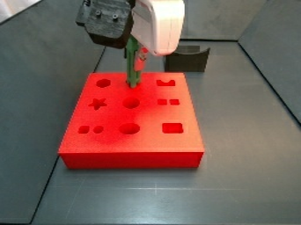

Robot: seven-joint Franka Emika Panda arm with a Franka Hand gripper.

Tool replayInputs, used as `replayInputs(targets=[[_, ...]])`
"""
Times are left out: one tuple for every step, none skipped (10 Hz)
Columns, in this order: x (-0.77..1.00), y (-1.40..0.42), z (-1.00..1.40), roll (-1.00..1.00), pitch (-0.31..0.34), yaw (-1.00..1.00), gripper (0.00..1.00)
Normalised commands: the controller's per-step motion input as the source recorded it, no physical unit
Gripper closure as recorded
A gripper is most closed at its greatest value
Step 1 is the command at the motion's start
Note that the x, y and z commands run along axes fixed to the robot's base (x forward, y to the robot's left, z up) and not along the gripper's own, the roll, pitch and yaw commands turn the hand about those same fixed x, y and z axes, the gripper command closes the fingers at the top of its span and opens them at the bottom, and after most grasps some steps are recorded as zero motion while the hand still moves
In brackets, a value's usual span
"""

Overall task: Pick up the 3 prong object. Move up. Move to above the board. Insert the 3 prong object.
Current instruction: Insert the 3 prong object.

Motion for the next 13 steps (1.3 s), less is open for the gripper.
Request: replayInputs(targets=[[0.00, 0.00, -1.00, 0.13, -0.073, 0.00, 1.00], [0.00, 0.04, -1.00, 0.03, -0.014, 0.00, 1.00], [0.00, 0.07, -1.00, 0.01, 0.000, 0.00, 1.00], [0.00, 0.07, -1.00, 0.01, 0.000, 0.00, 1.00], [0.00, 0.07, -1.00, 0.01, 0.000, 0.00, 1.00], [0.00, 0.07, -1.00, 0.01, 0.000, 0.00, 1.00], [0.00, 0.09, -1.00, 0.02, 0.000, 0.00, 1.00], [0.00, 0.09, -1.00, 0.02, 0.000, 0.00, 1.00], [0.00, 0.11, -1.00, 0.03, -0.014, 0.00, 1.00], [0.11, 0.03, -0.22, 0.00, 0.000, 0.00, 1.00], [0.00, 0.00, -0.04, 0.00, 0.000, 0.00, 1.00], [-0.08, 0.00, -0.73, -0.12, -0.196, 0.00, 1.00], [-0.02, 0.04, -0.86, -0.09, -0.149, 0.00, 1.00]])
